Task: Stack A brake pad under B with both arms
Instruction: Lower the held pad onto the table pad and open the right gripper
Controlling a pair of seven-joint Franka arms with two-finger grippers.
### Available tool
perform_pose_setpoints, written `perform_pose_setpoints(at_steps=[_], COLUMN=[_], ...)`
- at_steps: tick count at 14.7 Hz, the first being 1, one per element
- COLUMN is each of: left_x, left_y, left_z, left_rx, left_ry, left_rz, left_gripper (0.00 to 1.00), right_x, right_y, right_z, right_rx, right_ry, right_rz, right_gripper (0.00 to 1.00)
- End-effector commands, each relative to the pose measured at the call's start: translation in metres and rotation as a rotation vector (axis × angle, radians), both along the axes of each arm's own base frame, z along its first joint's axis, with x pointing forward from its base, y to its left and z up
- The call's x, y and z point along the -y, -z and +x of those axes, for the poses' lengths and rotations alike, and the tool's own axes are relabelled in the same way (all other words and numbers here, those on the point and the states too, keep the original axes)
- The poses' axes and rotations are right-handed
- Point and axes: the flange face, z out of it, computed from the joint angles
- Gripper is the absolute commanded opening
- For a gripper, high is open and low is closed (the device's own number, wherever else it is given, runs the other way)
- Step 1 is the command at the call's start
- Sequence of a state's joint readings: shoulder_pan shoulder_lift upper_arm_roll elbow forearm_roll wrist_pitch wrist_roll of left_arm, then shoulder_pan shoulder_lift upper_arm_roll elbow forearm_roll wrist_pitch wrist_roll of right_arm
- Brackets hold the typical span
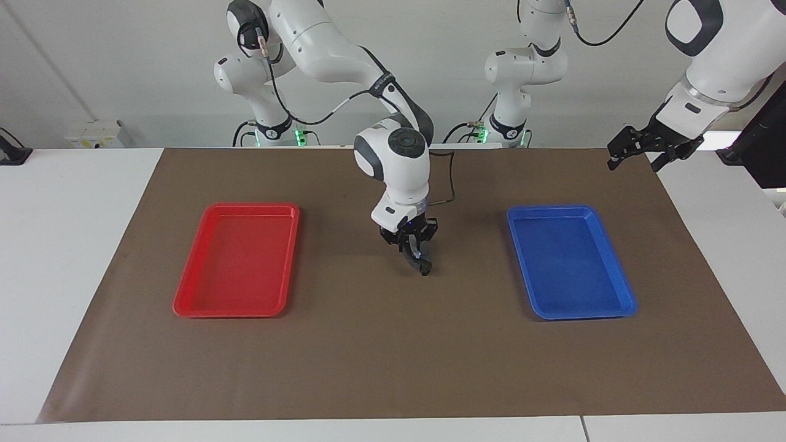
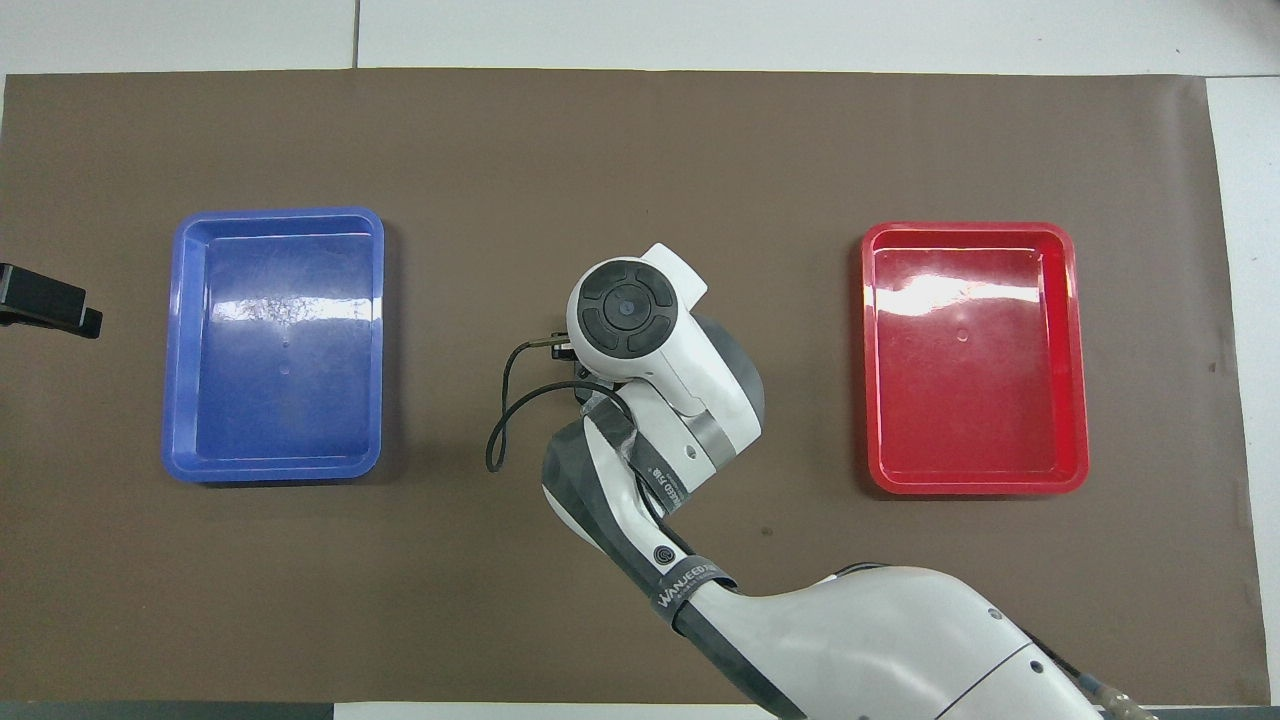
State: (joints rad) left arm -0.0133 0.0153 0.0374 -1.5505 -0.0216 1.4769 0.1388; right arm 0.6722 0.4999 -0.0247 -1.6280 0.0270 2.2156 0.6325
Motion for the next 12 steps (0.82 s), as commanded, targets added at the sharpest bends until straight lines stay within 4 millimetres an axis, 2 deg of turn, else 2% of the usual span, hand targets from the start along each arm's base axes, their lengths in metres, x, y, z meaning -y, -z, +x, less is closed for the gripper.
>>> perform_pose_setpoints(at_steps=[1, 12], left_x=[-0.003, -0.003], left_y=[-0.002, -0.002], left_z=[-0.008, -0.008], left_rx=[-0.006, -0.006], left_ry=[0.004, 0.002], left_rz=[0.001, 0.002], left_gripper=[0.99, 0.99], right_x=[-0.009, -0.018], right_y=[0.013, 0.027], right_z=[0.002, -0.008], right_rx=[0.0, 0.014], right_ry=[0.036, -0.083], right_rz=[0.01, -0.013], right_gripper=[0.0, 0.0])
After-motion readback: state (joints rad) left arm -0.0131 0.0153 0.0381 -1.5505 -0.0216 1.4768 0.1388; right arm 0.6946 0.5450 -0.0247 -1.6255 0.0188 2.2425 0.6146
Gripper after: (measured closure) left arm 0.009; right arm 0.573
